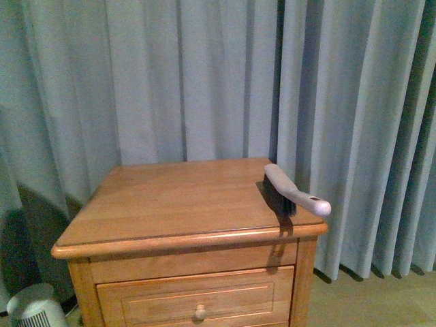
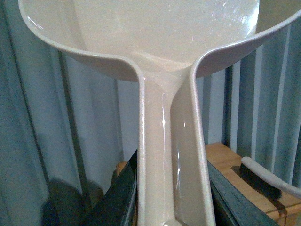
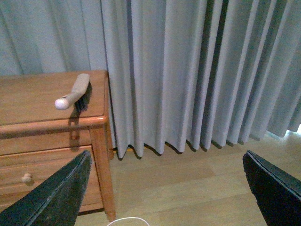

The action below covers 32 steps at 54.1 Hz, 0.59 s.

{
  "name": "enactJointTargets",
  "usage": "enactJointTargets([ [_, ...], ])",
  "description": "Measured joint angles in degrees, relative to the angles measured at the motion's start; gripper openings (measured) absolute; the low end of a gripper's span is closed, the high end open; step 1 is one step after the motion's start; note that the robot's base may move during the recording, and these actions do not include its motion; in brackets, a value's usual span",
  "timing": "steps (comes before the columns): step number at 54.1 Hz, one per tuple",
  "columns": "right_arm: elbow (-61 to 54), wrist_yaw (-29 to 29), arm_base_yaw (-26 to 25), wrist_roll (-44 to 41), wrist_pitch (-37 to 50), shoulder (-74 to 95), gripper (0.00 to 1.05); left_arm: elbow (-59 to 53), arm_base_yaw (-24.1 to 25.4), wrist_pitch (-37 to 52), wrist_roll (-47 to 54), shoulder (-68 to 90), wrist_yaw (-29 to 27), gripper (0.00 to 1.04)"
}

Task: Clean up trash

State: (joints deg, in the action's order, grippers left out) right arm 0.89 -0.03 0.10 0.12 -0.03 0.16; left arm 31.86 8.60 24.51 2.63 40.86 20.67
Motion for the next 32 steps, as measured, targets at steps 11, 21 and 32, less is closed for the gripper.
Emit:
enactJointTargets([
  [11, 0.0, 0.0, 0.0, 0.0, 0.0, 0.0, 0.97, -7.67, 10.51, -6.32, -2.19, -12.09, 9.9, 0.27],
  [21, 0.0, 0.0, 0.0, 0.0, 0.0, 0.0, 0.97, -14.86, 23.76, -7.17, -5.4, -19.58, 18.67, 0.27],
  [32, 0.52, 25.83, 9.01, -7.5, 6.97, 7.63, 0.97, -16.24, 24.72, -7.13, -6.1, -19.85, 17.9, 0.27],
])
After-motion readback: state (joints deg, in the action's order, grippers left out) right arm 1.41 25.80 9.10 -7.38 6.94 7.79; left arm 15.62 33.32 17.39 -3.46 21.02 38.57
